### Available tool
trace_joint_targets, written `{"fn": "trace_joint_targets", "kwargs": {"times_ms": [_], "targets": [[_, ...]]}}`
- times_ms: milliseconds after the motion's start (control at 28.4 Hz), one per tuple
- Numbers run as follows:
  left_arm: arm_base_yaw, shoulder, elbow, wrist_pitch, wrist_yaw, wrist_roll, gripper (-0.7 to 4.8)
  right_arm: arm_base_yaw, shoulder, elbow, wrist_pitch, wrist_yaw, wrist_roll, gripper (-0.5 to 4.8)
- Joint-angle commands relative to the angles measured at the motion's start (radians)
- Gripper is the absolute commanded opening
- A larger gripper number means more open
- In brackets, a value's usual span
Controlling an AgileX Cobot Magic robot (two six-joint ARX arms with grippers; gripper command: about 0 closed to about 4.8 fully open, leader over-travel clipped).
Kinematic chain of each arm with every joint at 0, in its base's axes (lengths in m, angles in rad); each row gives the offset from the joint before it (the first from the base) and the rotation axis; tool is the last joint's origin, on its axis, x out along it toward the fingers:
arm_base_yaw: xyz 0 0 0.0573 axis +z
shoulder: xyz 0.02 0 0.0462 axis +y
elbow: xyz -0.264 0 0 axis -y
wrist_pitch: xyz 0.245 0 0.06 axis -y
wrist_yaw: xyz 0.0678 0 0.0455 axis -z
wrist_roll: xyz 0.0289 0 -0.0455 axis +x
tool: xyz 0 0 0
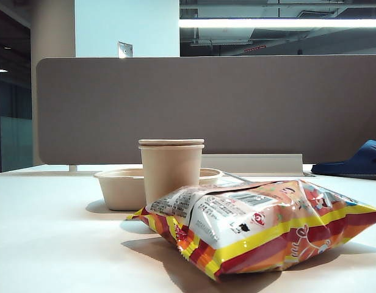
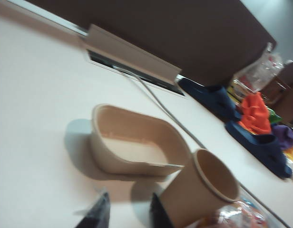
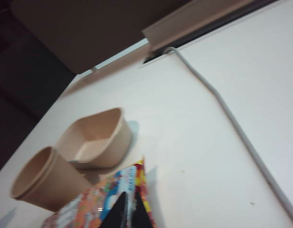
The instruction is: Pick up a bag of chips and put them in the box.
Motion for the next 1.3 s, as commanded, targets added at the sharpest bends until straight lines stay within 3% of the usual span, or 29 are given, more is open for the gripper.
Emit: {"fn": "trace_joint_targets", "kwargs": {"times_ms": [35,106,211,317,669,986,1303], "targets": [[-0.002,0.001,0.040,0.010,0.066,-0.002,1.10,0.023,0.000,0.026,0.016,-0.010,-0.005,0.02],[-0.002,0.001,0.079,0.005,0.118,0.010,1.08,0.056,0.000,0.037,0.014,-0.009,-0.007,-0.06],[-0.002,0.003,0.132,-0.011,0.150,-0.001,0.43,0.095,0.000,0.046,0.008,-0.005,-0.008,-0.06],[-0.002,0.003,0.190,-0.028,0.176,-0.015,0.17,0.135,0.000,0.061,-0.010,0.016,-0.014,-0.06],[-0.002,0.064,0.406,-0.099,0.354,-0.013,0.17,0.282,0.038,0.179,-0.154,0.162,-0.119,-0.06],[-0.002,0.227,0.531,-0.155,0.523,0.016,0.17,0.394,0.246,0.311,-0.275,0.243,-0.161,-0.06],[-0.039,0.365,0.552,-0.251,0.516,0.059,0.17,0.480,0.589,0.435,-0.279,0.259,-0.153,-0.06]]}}
